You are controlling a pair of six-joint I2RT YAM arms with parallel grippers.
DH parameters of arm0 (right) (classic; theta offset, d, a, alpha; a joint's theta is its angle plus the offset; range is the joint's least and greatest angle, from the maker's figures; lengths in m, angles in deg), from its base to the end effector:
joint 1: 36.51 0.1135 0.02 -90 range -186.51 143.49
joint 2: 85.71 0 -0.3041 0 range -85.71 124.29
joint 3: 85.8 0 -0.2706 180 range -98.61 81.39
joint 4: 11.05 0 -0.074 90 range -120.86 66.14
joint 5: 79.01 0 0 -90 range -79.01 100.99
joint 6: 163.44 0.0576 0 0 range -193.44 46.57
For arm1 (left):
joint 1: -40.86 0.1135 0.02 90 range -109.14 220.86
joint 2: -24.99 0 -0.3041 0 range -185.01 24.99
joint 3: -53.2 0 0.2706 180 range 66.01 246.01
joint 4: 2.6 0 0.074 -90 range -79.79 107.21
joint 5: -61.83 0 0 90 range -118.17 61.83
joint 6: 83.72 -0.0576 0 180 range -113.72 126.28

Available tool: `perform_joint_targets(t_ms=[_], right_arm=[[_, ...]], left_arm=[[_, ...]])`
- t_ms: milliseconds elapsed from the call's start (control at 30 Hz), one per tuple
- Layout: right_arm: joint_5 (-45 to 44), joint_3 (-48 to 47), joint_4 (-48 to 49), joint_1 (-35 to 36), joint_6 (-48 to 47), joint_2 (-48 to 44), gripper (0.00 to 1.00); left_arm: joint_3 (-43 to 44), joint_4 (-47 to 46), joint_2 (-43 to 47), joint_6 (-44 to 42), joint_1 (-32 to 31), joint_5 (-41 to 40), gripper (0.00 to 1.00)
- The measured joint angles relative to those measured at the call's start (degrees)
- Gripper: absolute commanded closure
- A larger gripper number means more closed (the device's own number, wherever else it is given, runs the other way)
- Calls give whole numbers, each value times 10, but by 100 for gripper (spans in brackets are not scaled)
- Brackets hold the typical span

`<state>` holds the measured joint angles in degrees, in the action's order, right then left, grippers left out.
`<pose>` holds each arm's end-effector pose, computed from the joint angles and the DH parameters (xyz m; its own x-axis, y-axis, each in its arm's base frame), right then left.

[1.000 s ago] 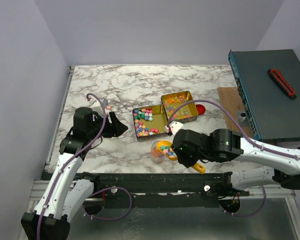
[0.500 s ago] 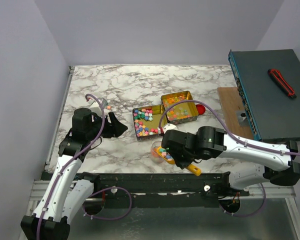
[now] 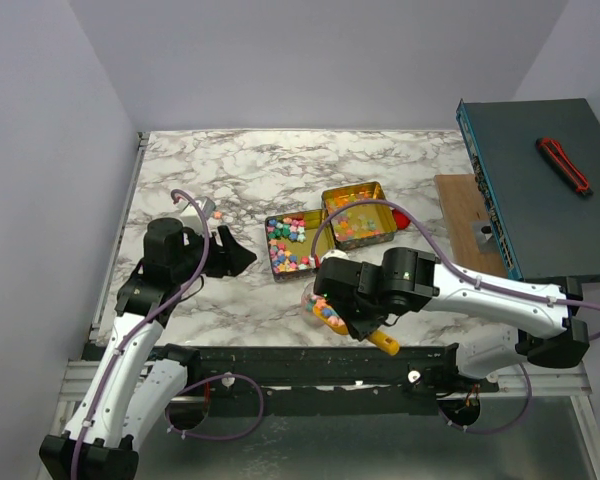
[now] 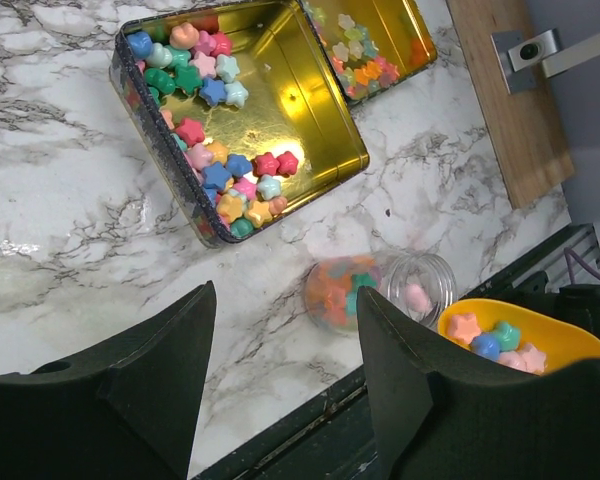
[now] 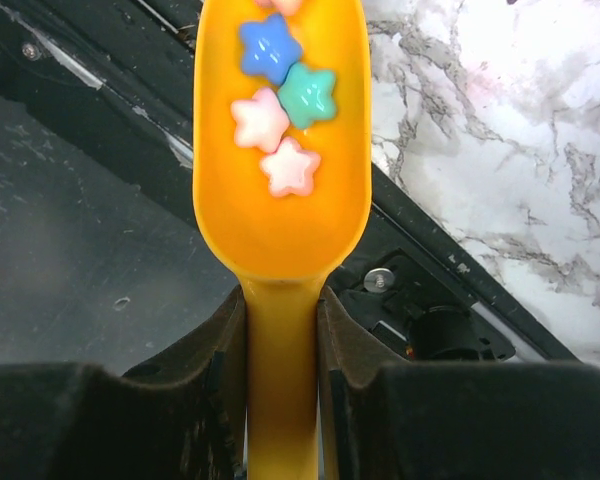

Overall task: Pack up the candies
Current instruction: Place the fake candies in the packing bottle.

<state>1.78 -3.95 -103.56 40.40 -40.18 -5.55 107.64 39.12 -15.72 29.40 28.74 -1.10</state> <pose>0.0679 0.2515 0.3706 -0.7045 -0.6395 -0.3078 -0.6762 0.7365 0.0174 0.1539 -0.0598 0.3173 -0.6497 -0.2181 -0.7282 0.3531 0.7618 -0.5432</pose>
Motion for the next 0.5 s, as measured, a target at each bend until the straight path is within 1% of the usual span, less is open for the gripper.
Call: perform_joint_targets(t_ms=[200, 500], right_arm=[[29, 0, -1, -17, 2, 1, 99], [83, -3, -2, -68, 4, 1, 99]], left_arm=[[0, 1, 0, -1, -12, 0, 39], [0, 6, 0, -3, -29, -5, 39]])
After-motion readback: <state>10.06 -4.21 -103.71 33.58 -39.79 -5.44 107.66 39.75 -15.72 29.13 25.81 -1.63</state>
